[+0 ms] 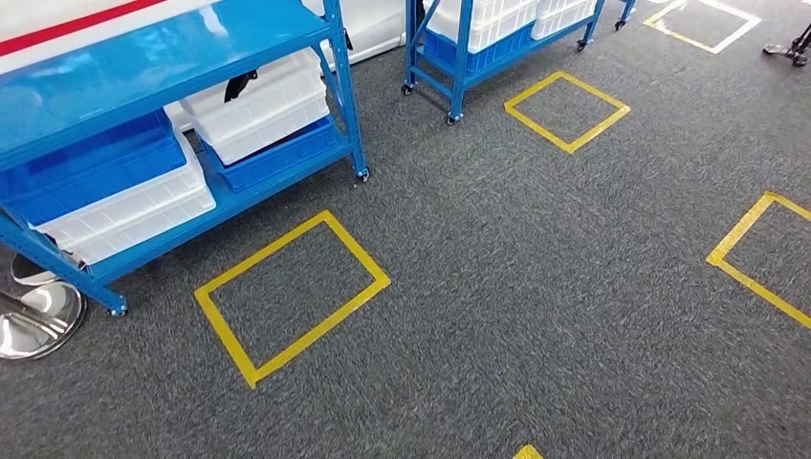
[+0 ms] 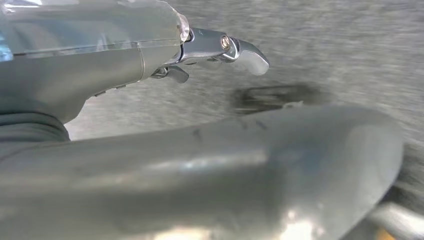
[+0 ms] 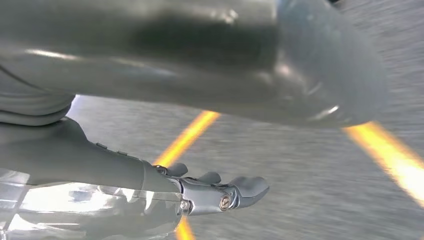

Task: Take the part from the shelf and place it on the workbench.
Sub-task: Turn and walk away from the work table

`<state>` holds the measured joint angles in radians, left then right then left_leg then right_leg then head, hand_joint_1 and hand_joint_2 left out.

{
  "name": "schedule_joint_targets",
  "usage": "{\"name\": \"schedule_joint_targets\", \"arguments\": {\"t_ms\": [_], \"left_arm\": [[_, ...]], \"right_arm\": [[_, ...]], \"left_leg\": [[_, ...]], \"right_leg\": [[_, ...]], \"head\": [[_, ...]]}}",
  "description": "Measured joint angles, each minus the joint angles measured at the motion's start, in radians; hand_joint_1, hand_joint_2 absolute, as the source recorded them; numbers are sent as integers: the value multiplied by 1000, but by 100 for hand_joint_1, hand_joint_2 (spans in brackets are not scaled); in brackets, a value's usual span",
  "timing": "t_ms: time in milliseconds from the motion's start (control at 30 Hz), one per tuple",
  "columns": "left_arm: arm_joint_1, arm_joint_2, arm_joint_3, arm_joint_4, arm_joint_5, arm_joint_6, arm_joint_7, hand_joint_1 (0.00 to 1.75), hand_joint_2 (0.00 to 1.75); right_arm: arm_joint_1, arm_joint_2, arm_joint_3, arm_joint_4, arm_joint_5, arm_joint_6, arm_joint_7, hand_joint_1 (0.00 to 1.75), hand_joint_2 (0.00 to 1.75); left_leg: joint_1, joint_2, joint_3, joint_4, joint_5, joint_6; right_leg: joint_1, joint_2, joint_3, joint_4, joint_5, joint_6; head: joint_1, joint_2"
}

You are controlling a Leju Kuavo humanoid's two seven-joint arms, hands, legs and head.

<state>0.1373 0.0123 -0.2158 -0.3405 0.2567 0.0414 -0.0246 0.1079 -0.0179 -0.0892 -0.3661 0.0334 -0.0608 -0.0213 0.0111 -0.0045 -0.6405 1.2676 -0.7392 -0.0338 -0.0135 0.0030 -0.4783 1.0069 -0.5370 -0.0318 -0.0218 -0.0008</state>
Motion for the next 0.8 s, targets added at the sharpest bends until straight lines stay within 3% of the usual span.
{"name": "schedule_joint_targets", "arguments": {"t_ms": [33,67,133,167,200,267,333,367,433,467,500,567,600,633,667,733,800], "left_arm": [[20,0,12,14,-16,-2,2,0,0],[43,0,24,29,-32,-4,4,0,0],[79,1,50,57,-66,-9,7,0,0],[92,1,65,66,-87,-13,9,0,0],[97,1,80,70,-109,-15,11,0,0],[96,0,110,61,-157,-22,15,0,0],[76,0,133,36,-191,-27,16,0,0],[61,0,141,19,-203,-29,16,0,0],[23,-1,154,-16,-217,-32,17,0,0],[5,-3,159,-37,-222,-33,18,0,0],[-13,-4,163,-57,-225,-33,19,0,0],[-42,-7,169,-100,-230,-33,19,0,0],[-55,-8,172,-120,-233,-34,19,0,0],[-64,-9,175,-137,-236,-34,20,0,0],[-69,-9,178,-147,-239,-34,19,0,0],[-53,-9,183,-120,-246,-34,21,0,0],[0,-10,186,-60,-252,-34,25,0,0]], "right_arm": [[-12,0,4,-20,-2,4,0,0,0],[-21,2,8,-39,-5,8,1,0,0],[-41,7,18,-70,-9,16,3,0,0],[-48,9,25,-84,-11,21,7,0,0],[-55,11,31,-93,-14,27,10,0,0],[-56,13,44,-103,-19,39,15,0,0],[-39,17,54,-93,-24,47,17,0,0],[-24,19,58,-82,-25,49,18,0,0],[11,20,62,-50,-27,50,18,0,0],[30,20,63,-32,-27,49,18,0,0],[51,20,63,-13,-28,49,18,0,0],[94,19,64,26,-28,51,18,0,0],[114,18,64,46,-29,52,18,0,0],[127,18,64,63,-29,53,18,0,0],[134,17,65,71,-29,54,19,0,0],[116,18,66,37,-30,58,17,0,0],[63,18,68,-37,-30,61,15,0,0]], "left_leg": [[-1,0,-21,-38,13,6],[-3,0,-41,-90,91,16],[-13,-1,-68,-180,300,31],[-19,-2,-74,-200,372,38],[-26,-4,-74,-204,389,42],[-31,-8,-58,-211,371,54],[-29,-9,-27,-235,356,68],[-28,-10,-11,-244,348,72],[-28,-12,16,-252,325,74],[-28,-13,31,-252,312,73],[-28,-14,47,-252,297,72],[-28,-14,83,-252,269,68],[-28,-14,98,-252,256,63],[-29,-15,107,-251,243,58],[-29,-16,113,-252,233,53],[-28,-11,122,-260,220,40],[-27,4,137,-255,211,29]], "right_leg": [[2,1,28,-2,-19,1],[2,2,52,-2,-39,2],[4,4,85,3,-76,11],[0,6,92,3,-92,17],[-4,7,99,-1,-102,25],[-13,5,119,-17,-118,39],[-12,1,108,30,-147,46],[-12,1,73,93,-169,46],[-10,1,-34,238,-200,48],[-10,1,-78,279,-190,48],[-9,1,-106,283,-157,47],[-6,0,-108,189,-46,40],[-3,-1,-98,133,-4,36],[0,-4,-85,86,21,30],[4,-8,-75,56,28,25],[7,-5,-63,37,15,13],[5,15,-45,17,11,3]], "head": [[0,0],[-1,0],[2,0],[3,0],[5,0],[5,0],[6,0],[7,0],[7,0],[7,0],[7,0],[7,0],[7,0],[7,0],[8,0],[9,0],[7,0]]}}
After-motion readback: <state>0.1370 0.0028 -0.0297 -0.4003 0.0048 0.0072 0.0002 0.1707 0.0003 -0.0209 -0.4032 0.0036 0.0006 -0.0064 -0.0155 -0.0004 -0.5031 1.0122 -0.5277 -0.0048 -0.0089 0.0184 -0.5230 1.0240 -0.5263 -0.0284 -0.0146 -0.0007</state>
